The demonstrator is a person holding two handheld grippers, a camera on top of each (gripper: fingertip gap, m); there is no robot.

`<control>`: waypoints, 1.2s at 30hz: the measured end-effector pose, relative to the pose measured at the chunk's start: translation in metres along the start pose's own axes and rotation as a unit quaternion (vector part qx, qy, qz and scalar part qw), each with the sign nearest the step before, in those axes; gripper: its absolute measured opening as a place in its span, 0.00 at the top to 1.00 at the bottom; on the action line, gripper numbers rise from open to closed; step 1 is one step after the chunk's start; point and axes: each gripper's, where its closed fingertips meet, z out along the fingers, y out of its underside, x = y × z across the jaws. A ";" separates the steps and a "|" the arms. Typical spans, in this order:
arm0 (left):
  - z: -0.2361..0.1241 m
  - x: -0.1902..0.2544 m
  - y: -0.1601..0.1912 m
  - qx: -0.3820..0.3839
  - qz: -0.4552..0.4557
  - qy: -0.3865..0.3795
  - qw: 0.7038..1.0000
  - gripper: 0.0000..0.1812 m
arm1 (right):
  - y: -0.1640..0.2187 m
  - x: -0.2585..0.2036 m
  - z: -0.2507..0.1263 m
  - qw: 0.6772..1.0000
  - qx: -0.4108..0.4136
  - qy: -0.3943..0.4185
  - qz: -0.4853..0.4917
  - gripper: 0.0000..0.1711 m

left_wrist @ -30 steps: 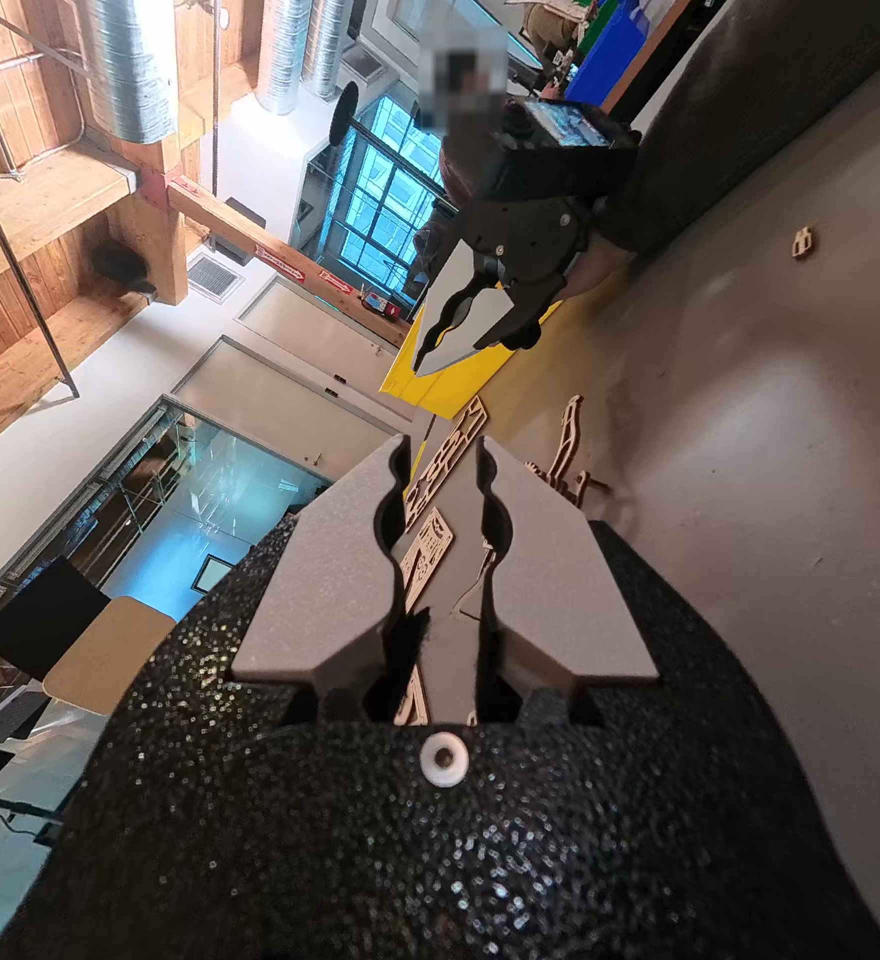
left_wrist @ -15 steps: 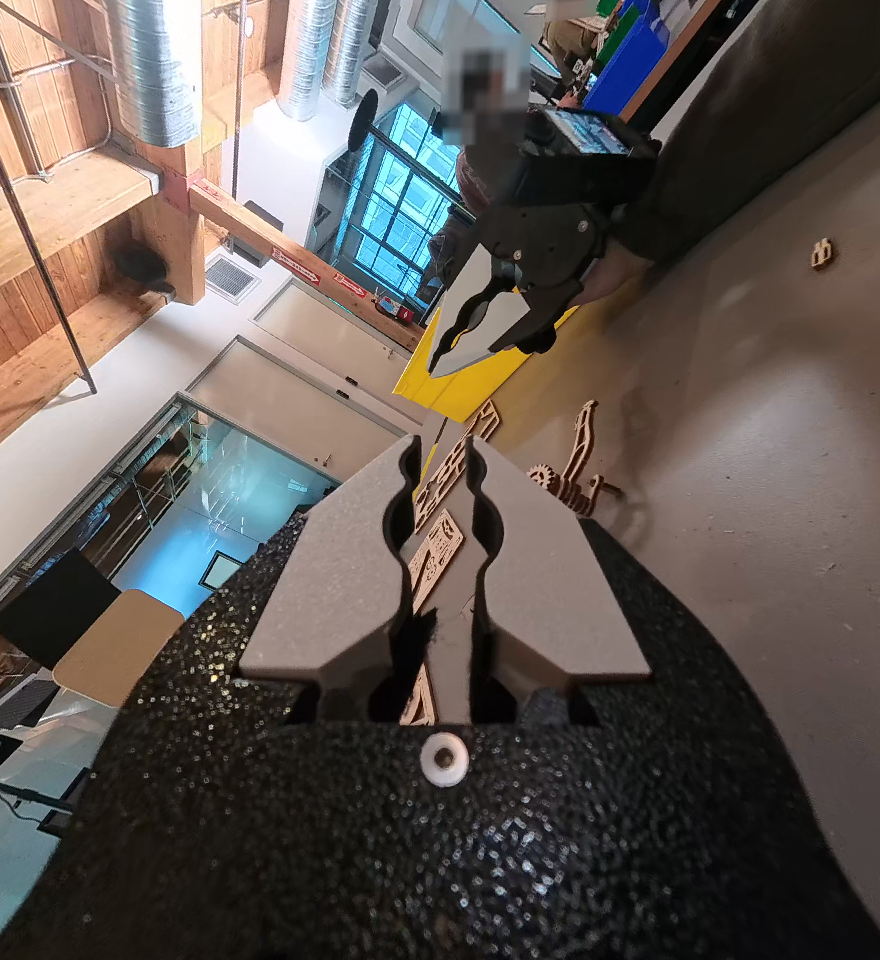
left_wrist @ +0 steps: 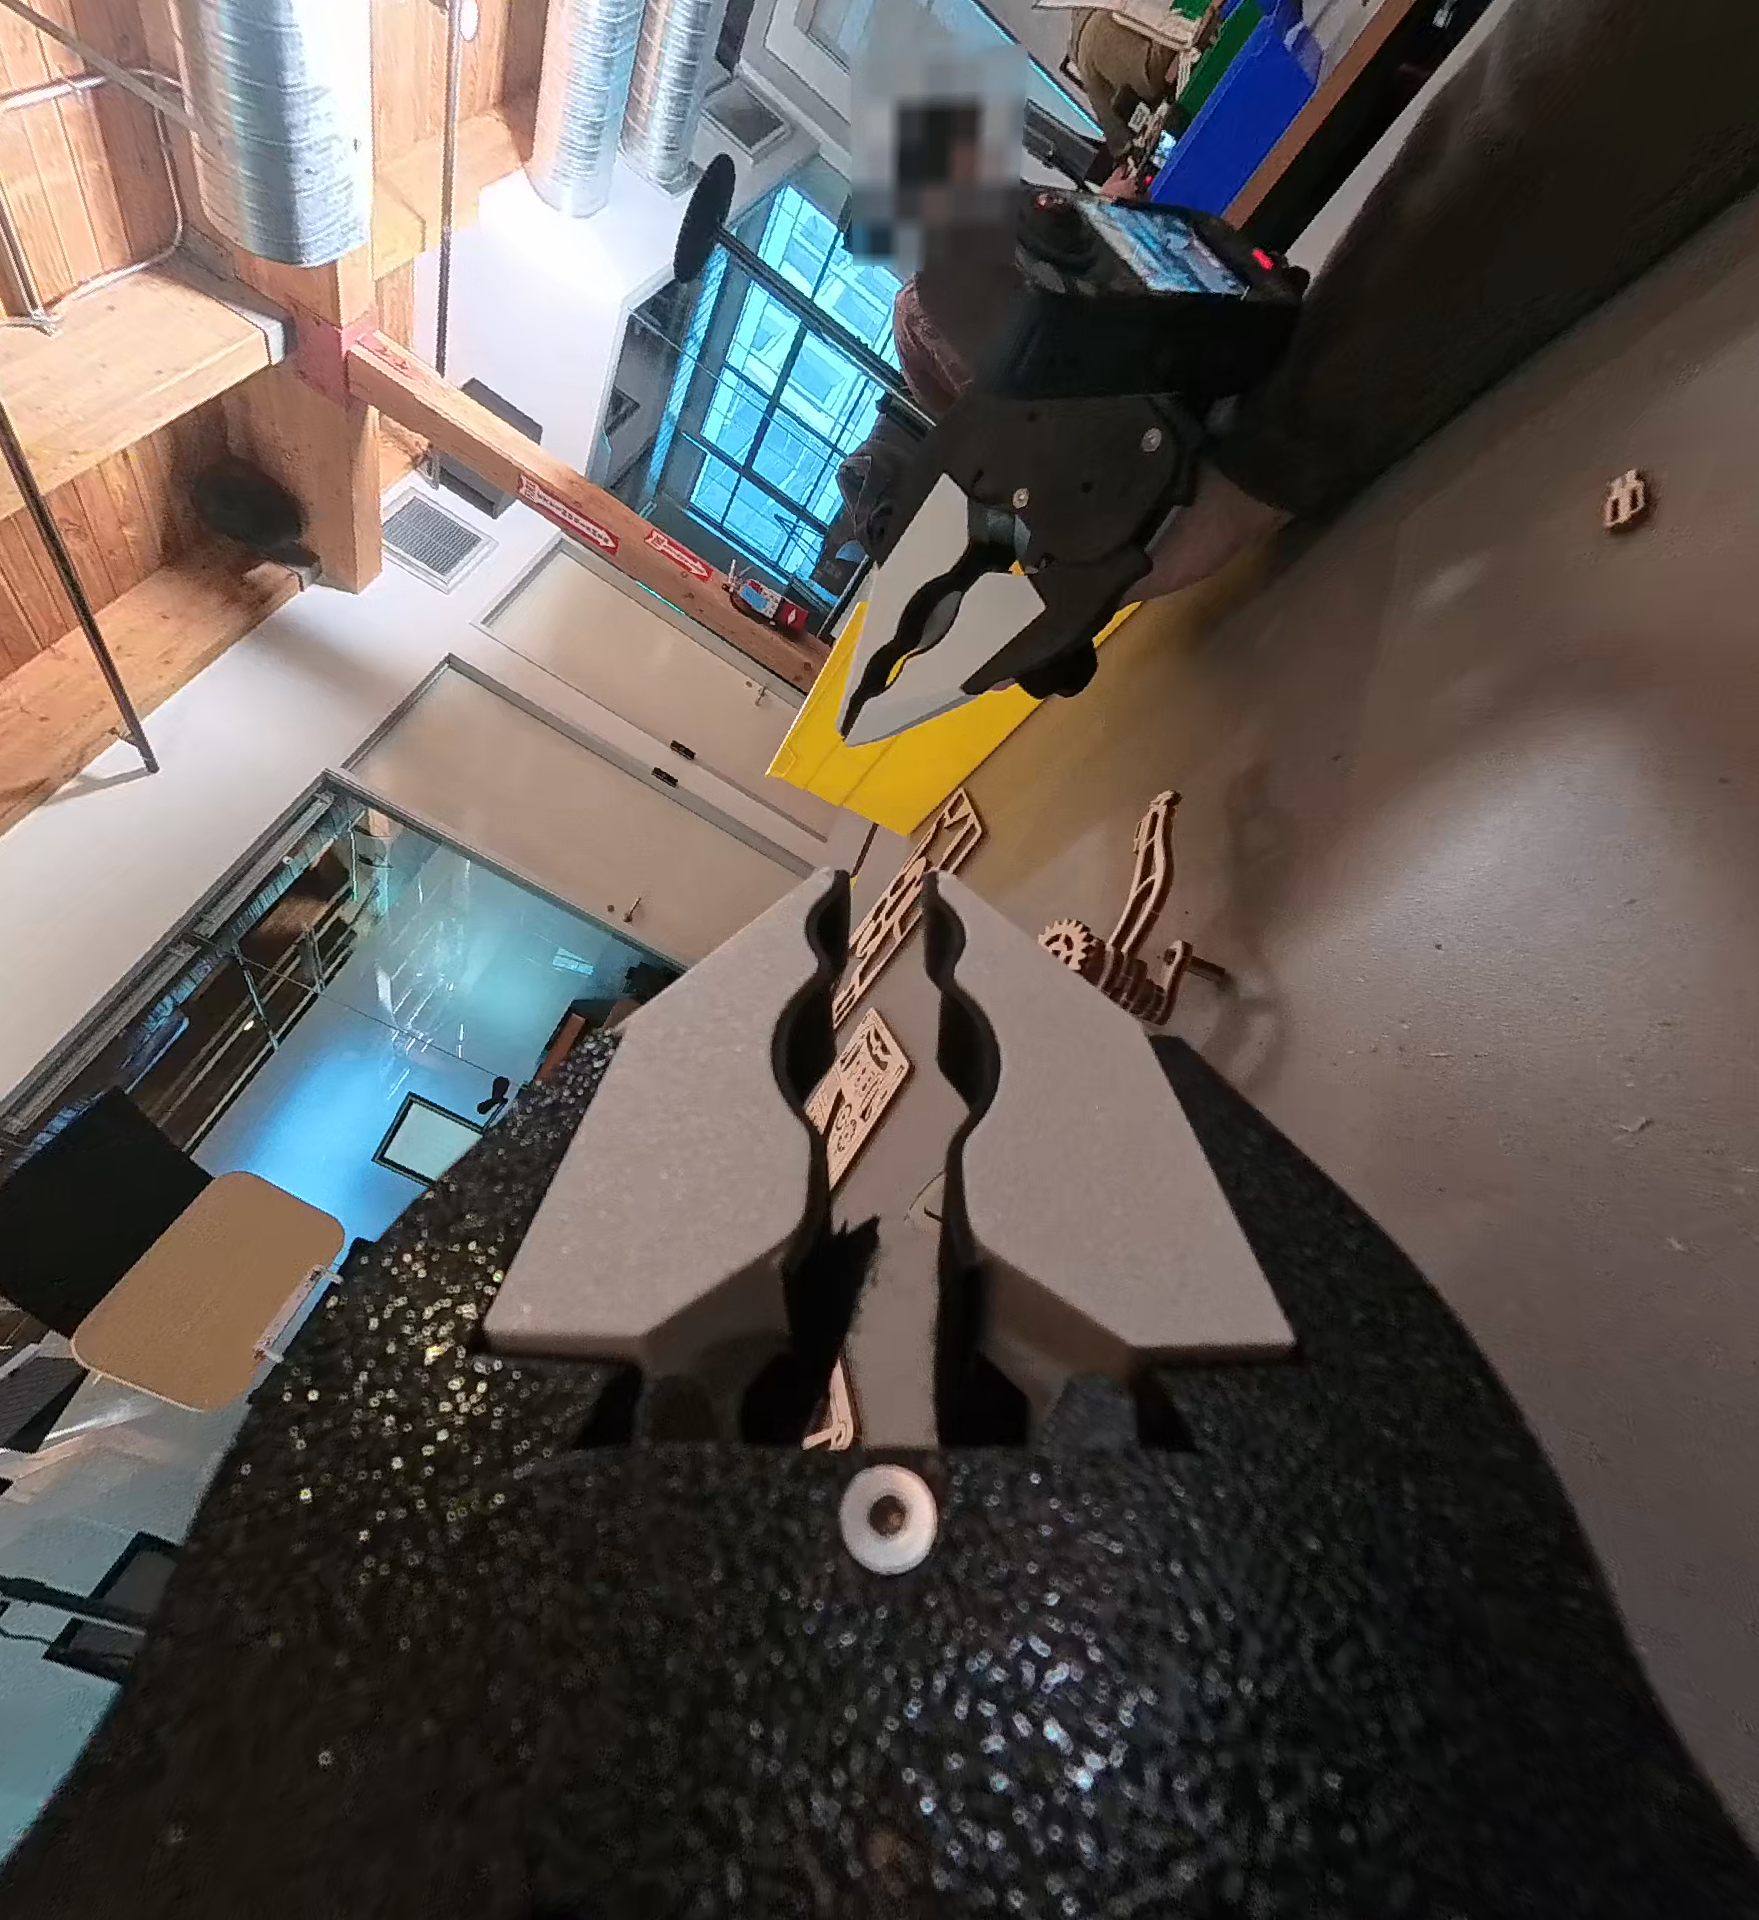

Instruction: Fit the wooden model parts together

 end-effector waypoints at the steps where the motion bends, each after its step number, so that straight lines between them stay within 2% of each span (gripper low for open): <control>1: 0.000 0.000 0.000 0.000 0.000 0.001 1.000 0.94 | 0.000 0.000 0.000 1.000 0.000 0.000 0.000 1.00; 36: 0.001 0.003 0.001 -0.004 0.000 0.009 1.000 0.95 | 0.001 0.000 0.000 1.000 -0.001 -0.004 0.003 1.00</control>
